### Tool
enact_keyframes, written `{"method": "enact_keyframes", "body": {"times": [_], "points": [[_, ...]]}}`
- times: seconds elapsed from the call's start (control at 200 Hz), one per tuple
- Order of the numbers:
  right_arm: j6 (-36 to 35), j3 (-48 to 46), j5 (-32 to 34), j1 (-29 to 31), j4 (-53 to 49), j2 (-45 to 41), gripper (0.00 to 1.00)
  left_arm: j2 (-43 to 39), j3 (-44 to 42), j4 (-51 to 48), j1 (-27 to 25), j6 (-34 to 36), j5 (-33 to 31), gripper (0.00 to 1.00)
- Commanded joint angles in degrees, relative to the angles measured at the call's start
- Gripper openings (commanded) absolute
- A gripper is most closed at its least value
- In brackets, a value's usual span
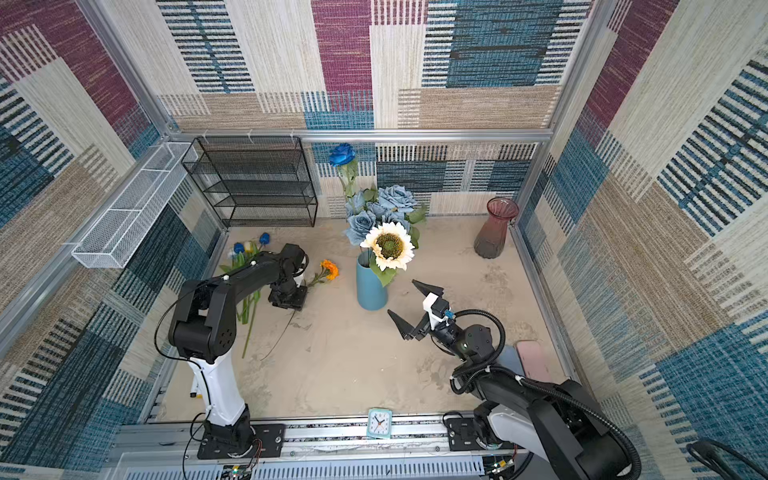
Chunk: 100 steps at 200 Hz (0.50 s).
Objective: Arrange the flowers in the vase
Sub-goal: 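Move the left gripper to the orange carnation and grasp its stem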
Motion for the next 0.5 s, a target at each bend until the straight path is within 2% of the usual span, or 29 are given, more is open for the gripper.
{"method": "enact_keyframes", "body": {"times": [0.0, 0.15, 0.195, 0.255, 0.325, 0.496], "points": [[0.11, -0.21, 0.33, 0.04, 2.44, -0.14, 1.0, 0.86, 0.17, 0.06, -0.02, 1.0, 1.59, 0.47], [0.19, -0.29, 0.7, 0.04, 2.87, 0.11, 1.0, 1.81, 0.1, 0.45, -0.02, 1.09, 1.43, 0.42], [0.2, -0.28, 0.78, 0.04, 2.88, 0.16, 1.0, 2.12, 0.29, 0.42, -0.02, 1.02, 1.2, 0.36], [0.37, -0.45, 0.87, 0.0, 3.18, 0.13, 1.0, 2.33, 0.36, 0.46, -0.02, 0.91, 1.12, 0.35], [0.29, -0.64, 1.17, 0.03, 3.18, -0.34, 1.0, 2.25, 0.53, 0.46, -0.02, 0.76, 1.45, 0.26], [0.28, -1.52, 2.79, 0.04, 3.57, -1.54, 1.0, 1.47, 0.27, 1.18, -0.02, -0.04, 2.0, 0.22]]}}
